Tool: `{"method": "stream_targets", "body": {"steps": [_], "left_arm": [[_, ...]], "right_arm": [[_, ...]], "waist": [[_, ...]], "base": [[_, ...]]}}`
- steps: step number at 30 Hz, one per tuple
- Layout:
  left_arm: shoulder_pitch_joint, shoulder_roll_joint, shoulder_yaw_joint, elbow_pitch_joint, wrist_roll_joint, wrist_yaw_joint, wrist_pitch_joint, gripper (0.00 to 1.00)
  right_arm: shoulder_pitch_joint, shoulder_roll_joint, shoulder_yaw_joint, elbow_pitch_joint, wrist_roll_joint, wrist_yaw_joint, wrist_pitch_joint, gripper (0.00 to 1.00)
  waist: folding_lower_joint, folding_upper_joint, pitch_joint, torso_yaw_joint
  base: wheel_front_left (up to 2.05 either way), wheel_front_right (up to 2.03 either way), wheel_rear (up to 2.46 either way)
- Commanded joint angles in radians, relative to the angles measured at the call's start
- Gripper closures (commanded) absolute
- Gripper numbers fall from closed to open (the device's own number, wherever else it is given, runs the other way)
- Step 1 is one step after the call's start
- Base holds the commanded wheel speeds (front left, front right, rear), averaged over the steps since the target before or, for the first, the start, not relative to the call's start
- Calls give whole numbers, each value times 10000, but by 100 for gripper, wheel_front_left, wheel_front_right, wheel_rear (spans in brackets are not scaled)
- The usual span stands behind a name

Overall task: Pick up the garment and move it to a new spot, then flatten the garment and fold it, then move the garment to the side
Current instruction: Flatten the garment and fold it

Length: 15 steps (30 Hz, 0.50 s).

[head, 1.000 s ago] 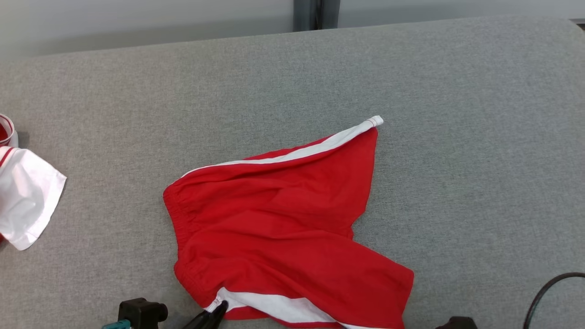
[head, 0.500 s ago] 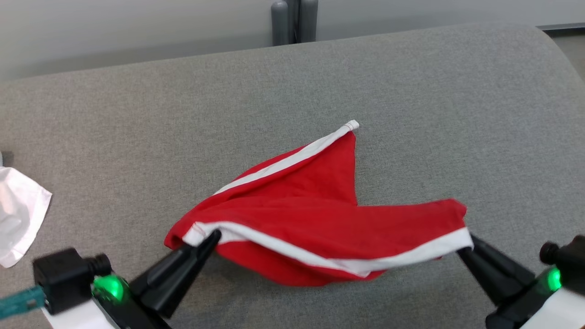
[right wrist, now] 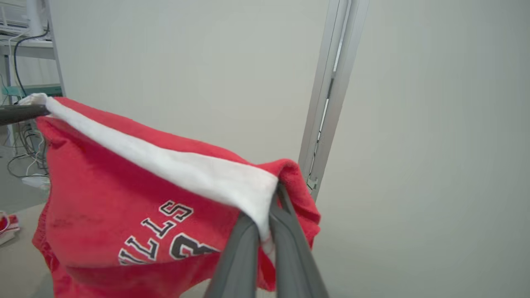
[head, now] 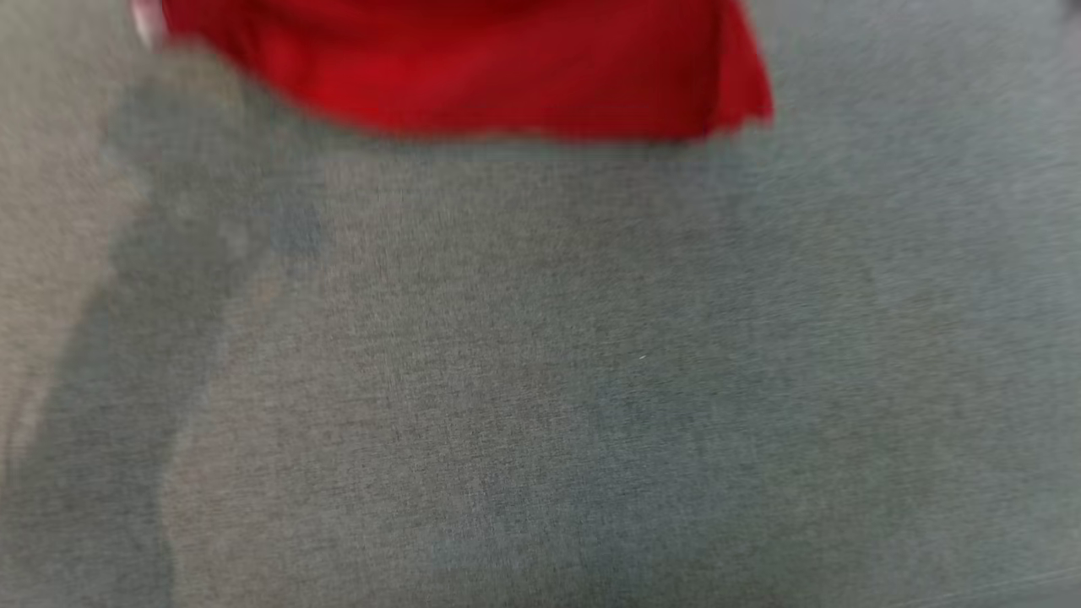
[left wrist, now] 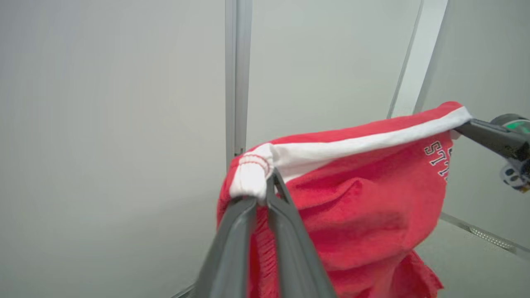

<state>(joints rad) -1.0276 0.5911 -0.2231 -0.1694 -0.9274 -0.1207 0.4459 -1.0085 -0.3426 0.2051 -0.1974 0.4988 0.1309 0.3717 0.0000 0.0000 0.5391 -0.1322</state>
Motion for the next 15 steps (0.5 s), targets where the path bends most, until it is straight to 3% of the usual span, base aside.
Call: {"method": "stream_targets", "body": {"steps": [1,5,9,12,15], "left_arm": [[-662,-153,-106,465,237,-34,-189,100],[-3165,-701,-822,2720,1381,-85,-1745,100],[-5043,-880,-1787,4365,2533,-96,-4366,100],[-5660,-1039,-2337,5448,2687,-92,-6250,100],[-5556,-878,-3141,6131,2602,-94,-6939,100]], "right_arm": [[-686,115,42,474,-291,-1,-159,100],[-3408,1181,-62,2892,-1488,-1,-1622,100],[-5284,2064,-773,4888,-2856,-3,-3342,100],[-5801,2408,-959,6142,-3451,-3,-4068,100],[-5328,2452,-474,7063,-3596,-3,-4387,100]], "waist": [[0,0,1217,245],[0,0,1647,343],[0,0,2073,375],[0,0,2237,317],[0,0,2360,292]], "base": [[0,0,0],[0,0,0],[0,0,0],[0,0,0],[0,0,0]]}}
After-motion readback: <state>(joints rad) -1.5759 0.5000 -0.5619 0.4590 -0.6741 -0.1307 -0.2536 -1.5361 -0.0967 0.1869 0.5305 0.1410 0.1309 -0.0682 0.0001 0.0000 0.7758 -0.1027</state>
